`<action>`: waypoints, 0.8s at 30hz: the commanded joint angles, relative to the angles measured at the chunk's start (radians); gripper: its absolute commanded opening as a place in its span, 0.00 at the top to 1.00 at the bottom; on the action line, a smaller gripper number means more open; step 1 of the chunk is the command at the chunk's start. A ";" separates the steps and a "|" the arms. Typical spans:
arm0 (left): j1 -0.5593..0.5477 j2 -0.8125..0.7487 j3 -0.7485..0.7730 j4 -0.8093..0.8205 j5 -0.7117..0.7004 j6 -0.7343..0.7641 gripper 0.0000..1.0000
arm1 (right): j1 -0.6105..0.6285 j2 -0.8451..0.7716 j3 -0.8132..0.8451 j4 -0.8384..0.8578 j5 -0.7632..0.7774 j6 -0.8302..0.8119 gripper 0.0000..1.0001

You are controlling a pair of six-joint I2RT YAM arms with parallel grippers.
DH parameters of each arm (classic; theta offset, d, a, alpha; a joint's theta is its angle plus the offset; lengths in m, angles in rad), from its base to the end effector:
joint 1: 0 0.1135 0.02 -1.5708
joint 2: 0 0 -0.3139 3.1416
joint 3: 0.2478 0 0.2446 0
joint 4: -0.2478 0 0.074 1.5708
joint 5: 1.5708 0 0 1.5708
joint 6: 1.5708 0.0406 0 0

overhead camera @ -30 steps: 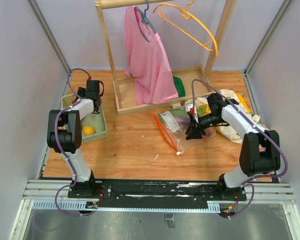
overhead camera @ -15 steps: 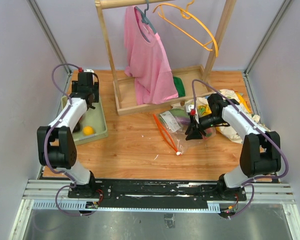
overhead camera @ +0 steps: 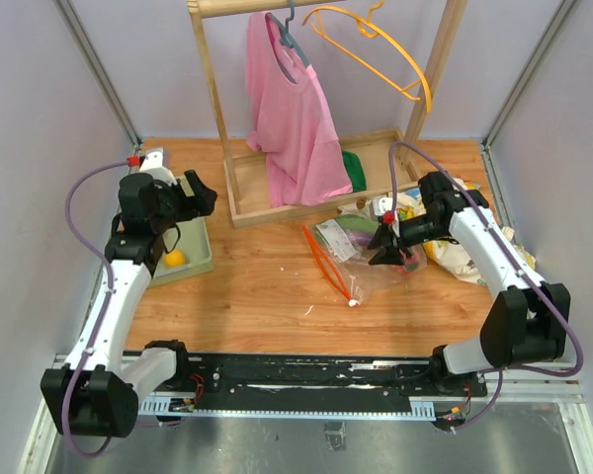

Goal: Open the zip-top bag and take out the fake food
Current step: Pick up the fake vegetable from the zipper food storage bag.

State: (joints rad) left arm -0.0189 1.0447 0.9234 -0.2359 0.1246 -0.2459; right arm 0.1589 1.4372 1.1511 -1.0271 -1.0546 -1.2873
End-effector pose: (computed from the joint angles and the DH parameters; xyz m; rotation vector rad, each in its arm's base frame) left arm 0.2120 -0.0091 0.3759 -0.1359 1.9317 -0.2969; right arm 0.2379 0.0739 0.3243 -1.5863 1.5457 0.9338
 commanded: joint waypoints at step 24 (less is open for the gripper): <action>-0.240 -0.254 -0.497 0.664 0.392 -0.684 0.01 | -0.016 -0.128 0.094 -0.041 0.114 -0.141 0.23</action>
State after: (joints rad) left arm -0.2478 0.8013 0.4709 0.2867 0.5674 -0.8333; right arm 0.1593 1.3144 1.2381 -1.0454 -0.9802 -1.4166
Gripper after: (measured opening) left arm 0.993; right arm 0.765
